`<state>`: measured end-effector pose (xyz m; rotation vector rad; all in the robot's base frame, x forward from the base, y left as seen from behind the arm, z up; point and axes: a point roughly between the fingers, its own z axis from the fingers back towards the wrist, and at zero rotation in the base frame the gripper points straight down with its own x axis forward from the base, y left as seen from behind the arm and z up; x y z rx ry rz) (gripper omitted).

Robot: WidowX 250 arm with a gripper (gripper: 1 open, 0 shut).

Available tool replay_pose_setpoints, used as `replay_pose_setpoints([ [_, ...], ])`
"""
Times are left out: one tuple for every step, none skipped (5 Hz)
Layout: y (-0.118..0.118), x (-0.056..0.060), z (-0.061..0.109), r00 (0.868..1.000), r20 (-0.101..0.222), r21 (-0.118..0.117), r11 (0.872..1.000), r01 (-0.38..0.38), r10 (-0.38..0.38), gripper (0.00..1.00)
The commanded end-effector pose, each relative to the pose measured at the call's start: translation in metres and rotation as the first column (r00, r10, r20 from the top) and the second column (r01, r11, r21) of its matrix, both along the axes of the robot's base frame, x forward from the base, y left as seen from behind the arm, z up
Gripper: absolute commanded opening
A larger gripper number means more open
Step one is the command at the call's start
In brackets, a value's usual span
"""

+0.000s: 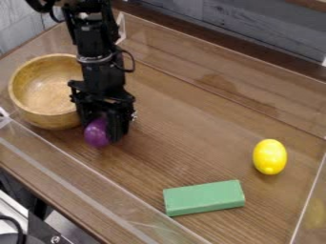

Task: Put the purple eggplant in the brown bowl

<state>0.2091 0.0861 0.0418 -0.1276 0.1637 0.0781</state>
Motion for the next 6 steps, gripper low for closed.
replay_pose_setpoints([
  [0.011,0.010,0.024,0.997,0.078,0.034,0.999,-0.025,0.022,0.00],
  [0.015,0.012,0.036,0.995,0.093,0.033,0.999,-0.036,0.032,0.00],
  [0.031,0.015,0.049,0.992,0.113,0.041,0.998,-0.052,0.047,0.00],
  [0.044,0.015,0.054,0.990,0.127,0.050,0.997,-0.063,0.056,0.00],
  [0.052,0.006,0.050,0.991,0.125,0.062,0.996,-0.062,0.054,0.00],
  [0.059,0.005,0.045,0.991,0.121,0.067,0.995,-0.072,0.064,0.00],
])
